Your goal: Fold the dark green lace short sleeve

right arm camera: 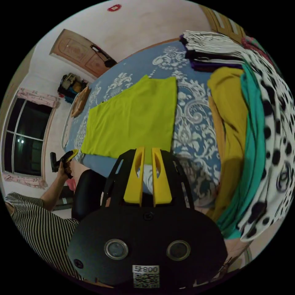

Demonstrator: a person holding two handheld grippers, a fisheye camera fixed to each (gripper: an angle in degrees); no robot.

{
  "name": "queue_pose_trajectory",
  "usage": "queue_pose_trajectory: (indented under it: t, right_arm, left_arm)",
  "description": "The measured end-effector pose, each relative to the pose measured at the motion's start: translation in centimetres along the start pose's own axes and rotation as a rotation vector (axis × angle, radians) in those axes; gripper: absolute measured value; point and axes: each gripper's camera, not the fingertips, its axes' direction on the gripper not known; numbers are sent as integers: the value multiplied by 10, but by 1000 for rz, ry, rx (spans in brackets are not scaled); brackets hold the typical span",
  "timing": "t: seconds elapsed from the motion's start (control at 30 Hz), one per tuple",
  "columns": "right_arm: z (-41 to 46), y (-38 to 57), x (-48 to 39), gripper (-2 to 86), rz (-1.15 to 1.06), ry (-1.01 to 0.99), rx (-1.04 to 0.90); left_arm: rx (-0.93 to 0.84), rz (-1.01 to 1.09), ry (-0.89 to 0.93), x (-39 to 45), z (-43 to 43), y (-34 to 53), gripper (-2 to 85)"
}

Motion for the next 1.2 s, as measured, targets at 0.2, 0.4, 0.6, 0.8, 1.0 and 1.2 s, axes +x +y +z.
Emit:
queue_pose_trajectory:
  t: [0.2,0.4,0.6,0.8,1.0,1.2]
  right_arm:
    - [-26,48,44,66,106,6,20]
    - [-36,65,76,70,144,-9,12]
    - [-31,69,99,38,163,15,-69]
    - [-51,77,118,10,132,29,-69]
    - [-61,83,141,6,175,-5,-65]
    - [-88,86,155,6,158,-73,1]
  left_arm:
    - [-55,-47,-30,-10,19,13,82]
    - [-113,-83,-55,-7,48,22,35]
    - [-119,-87,-87,4,69,34,9]
    - [-126,-94,-114,12,95,52,5]
    - [-70,-121,-135,31,120,77,11]
    - [20,96,-79,106,141,108,35]
